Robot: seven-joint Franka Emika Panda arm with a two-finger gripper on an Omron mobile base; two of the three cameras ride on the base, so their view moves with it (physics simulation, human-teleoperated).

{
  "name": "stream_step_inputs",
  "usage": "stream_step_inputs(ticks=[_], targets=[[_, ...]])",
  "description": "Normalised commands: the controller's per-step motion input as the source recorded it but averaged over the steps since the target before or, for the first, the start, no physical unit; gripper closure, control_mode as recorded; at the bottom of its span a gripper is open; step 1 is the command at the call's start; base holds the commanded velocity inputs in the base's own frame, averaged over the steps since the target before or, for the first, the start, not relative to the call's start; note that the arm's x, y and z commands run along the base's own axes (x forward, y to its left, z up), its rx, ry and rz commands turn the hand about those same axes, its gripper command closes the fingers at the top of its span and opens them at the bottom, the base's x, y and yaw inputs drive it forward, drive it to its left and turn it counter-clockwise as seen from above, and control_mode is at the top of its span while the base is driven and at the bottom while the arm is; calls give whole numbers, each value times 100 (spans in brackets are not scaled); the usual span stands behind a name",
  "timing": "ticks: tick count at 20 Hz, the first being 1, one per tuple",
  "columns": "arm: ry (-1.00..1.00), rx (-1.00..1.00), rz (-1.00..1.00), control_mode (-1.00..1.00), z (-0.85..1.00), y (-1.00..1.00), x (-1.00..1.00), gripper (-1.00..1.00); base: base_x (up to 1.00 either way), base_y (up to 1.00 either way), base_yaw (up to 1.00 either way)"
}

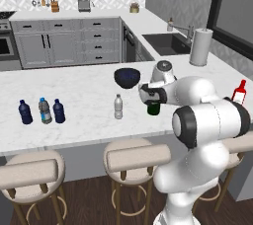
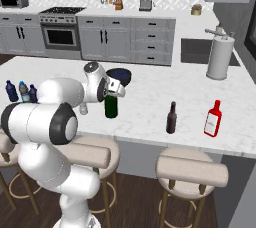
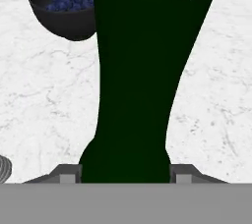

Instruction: Move the plastic bottles in the middle to the plastics group, and the glass bottles in the middle to the glass group.

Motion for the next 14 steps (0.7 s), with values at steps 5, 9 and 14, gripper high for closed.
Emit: stream_step_inputs(ticks=[5, 9, 14], targets=[[16, 0, -33, -100, 11, -100, 0, 100, 0, 0, 0], [6, 0, -34, -100, -3, -89, 0, 100, 0, 0, 0], [0, 0, -31, -100, -8, -51, 0, 100, 0, 0, 0]])
